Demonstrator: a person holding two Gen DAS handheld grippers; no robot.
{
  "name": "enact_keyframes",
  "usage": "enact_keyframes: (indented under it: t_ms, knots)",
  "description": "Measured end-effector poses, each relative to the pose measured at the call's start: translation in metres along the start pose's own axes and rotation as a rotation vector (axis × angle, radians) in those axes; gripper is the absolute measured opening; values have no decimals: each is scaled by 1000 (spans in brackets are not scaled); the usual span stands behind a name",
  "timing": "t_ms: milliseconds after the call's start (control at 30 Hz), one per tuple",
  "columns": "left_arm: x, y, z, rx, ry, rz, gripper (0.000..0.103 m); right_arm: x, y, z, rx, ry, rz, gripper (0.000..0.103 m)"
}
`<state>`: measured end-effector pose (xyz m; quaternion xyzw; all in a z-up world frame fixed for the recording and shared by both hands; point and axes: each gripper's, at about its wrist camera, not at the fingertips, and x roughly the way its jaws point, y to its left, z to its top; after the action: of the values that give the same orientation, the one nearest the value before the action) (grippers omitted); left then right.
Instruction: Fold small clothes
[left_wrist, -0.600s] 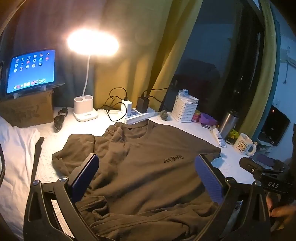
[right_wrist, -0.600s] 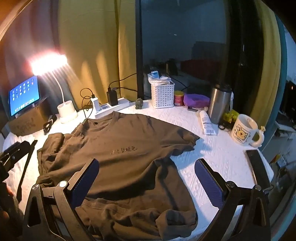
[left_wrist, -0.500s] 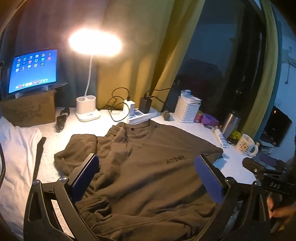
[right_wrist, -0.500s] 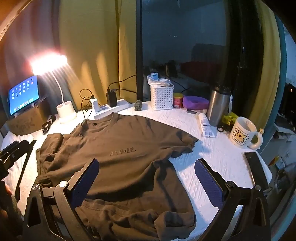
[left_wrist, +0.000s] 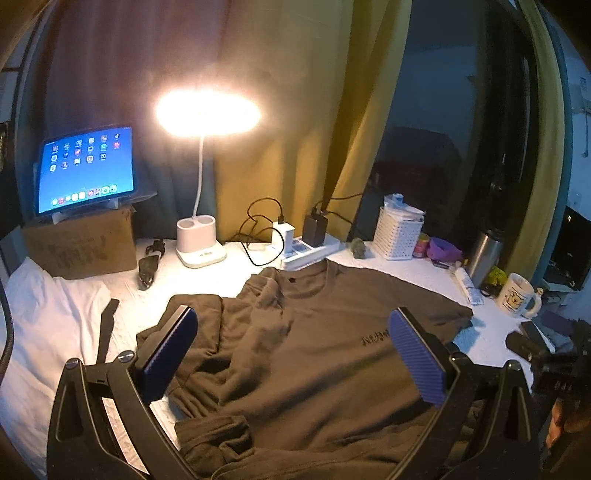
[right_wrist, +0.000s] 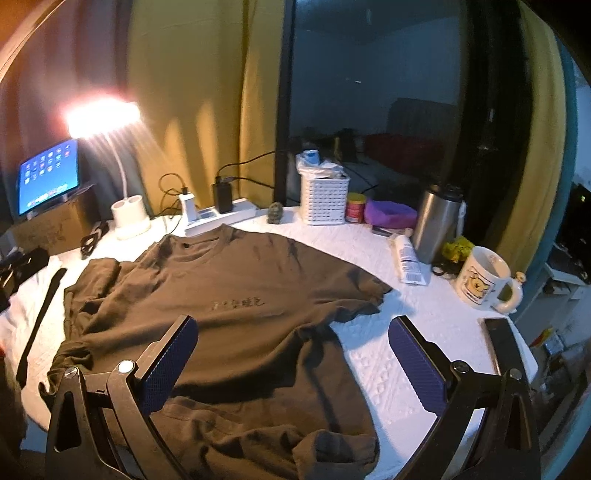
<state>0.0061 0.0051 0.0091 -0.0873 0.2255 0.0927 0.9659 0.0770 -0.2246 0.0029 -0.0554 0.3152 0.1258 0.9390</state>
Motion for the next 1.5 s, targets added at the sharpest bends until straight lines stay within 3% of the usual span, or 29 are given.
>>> enact_keyframes:
  t_ms: [33,267,467,800,1167,1400,1433,1500]
  knots:
    - [0,4,3,-5,-35,-2,102,0,3,0,-10,-1,3,103]
    - [4,-1,2,26,30,30,102,7,8,-1,-41,8,8,103]
    - [5,4,3,0,-15,13,102,18,0,0,-14,34,2,103]
    - [10,5,4,6,-15,23,102,28,-6,0,20,67,56,103]
    - [34,2,6,26,46,64,102,57,-7,-2,-5,107,70,103]
    - [67,5,4,23,112,76,102,101,-33,5,-8,148,59,103]
    - [75,6,3,19,128,80,102,108,-39,7,-5,153,51,102]
    - [85,8,3,7,141,72,102,126,-55,9,13,165,26,86]
